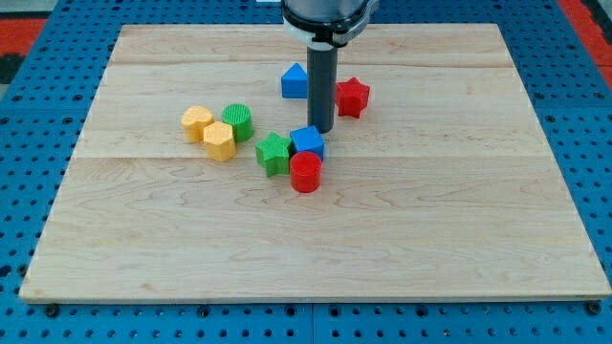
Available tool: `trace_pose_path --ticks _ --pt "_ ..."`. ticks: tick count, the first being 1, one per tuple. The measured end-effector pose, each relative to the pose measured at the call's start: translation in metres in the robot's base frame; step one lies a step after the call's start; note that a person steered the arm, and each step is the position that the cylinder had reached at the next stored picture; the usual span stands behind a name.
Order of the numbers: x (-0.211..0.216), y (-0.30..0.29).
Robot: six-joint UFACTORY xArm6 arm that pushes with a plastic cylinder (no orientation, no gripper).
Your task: Move the red star horizontally to the right side of the blue triangle
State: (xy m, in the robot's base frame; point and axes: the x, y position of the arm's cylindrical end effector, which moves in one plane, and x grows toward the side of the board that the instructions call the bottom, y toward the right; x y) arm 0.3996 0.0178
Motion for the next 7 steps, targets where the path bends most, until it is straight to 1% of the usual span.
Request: trace_pose_path --ticks 1,2,3,4,5,6,7 --pt "-0.015 0.045" --pt "-0.032 0.072" --pt "-0.032 0.089" --pt "-0.032 0.087" --pt "-0.018 0.024" --pt "-0.023 -0.006" --pt "-0.047 0.047"
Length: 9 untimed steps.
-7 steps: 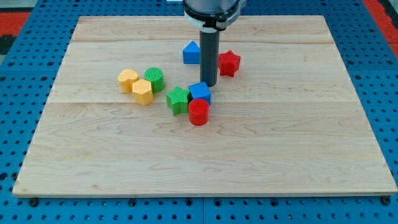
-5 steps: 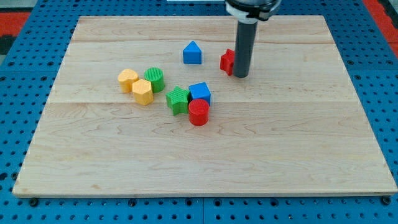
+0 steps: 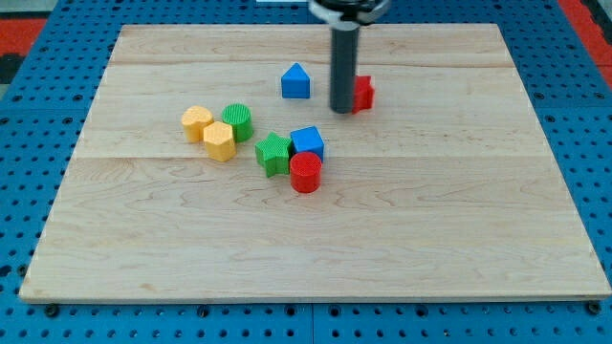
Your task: Move the red star horizontally to the right side of the blue triangle
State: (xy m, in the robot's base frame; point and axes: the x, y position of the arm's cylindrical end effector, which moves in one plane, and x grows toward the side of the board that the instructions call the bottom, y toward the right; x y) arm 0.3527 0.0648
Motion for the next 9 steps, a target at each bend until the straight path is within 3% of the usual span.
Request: trace_pose_path --ticks 1,2,3,4,5,6,9 --pt "-0.01 0.022" --pt "-0.01 -0.017" --pt "-0.025 -0.021" --pt "-0.025 0.041" --pt "-0.025 0.048" --pt "-0.041 0.001" --pt "-0.043 0.054"
